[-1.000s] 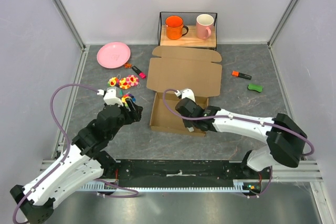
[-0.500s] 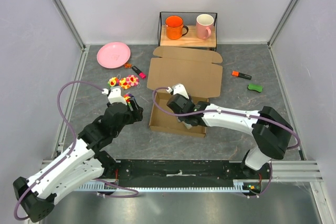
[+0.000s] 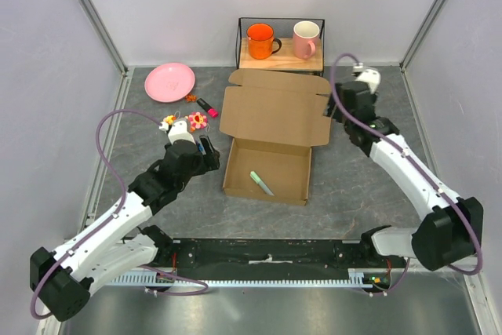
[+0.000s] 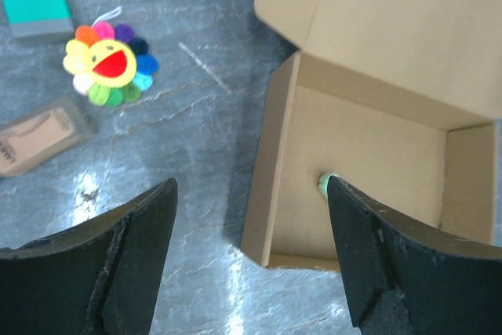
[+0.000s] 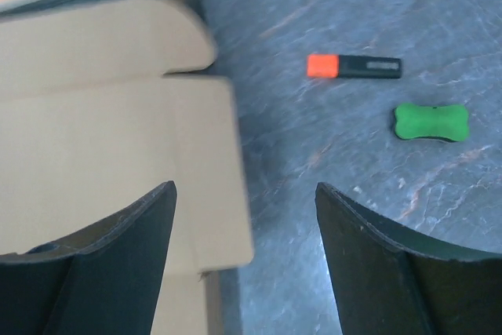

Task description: Fold the paper box

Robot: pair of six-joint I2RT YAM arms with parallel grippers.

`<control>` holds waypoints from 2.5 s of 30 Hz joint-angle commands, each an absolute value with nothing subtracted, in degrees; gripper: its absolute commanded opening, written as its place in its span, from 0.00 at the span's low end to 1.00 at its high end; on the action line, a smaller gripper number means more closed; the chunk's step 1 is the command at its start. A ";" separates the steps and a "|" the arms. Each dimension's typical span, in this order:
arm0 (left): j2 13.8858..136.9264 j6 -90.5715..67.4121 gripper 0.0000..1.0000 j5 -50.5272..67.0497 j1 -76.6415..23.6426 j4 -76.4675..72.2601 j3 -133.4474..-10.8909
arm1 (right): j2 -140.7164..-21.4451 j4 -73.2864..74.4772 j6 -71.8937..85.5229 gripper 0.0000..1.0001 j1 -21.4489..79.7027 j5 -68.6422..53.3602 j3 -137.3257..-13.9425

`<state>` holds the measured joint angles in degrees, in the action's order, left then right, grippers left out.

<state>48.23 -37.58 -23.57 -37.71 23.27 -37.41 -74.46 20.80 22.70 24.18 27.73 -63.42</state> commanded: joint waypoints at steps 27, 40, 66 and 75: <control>50.27 -34.62 0.86 7.02 -16.88 18.03 -42.19 | -95.62 -11.60 23.99 0.68 7.47 -9.49 -57.30; 50.45 -37.70 0.86 10.81 -12.75 11.70 -40.25 | -92.20 -14.59 23.29 0.20 7.56 -12.39 -54.14; 62.66 -27.51 0.95 14.40 -12.13 -1.76 -38.75 | -65.83 -14.68 19.86 0.00 15.82 -7.12 -36.74; 74.88 -20.49 0.89 21.96 -11.78 2.19 -49.55 | -61.27 -14.15 21.27 0.00 17.49 -7.29 -34.10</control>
<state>72.34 -27.20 16.69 -12.34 1.52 -42.76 -64.36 -13.23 20.34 16.84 -7.60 -35.31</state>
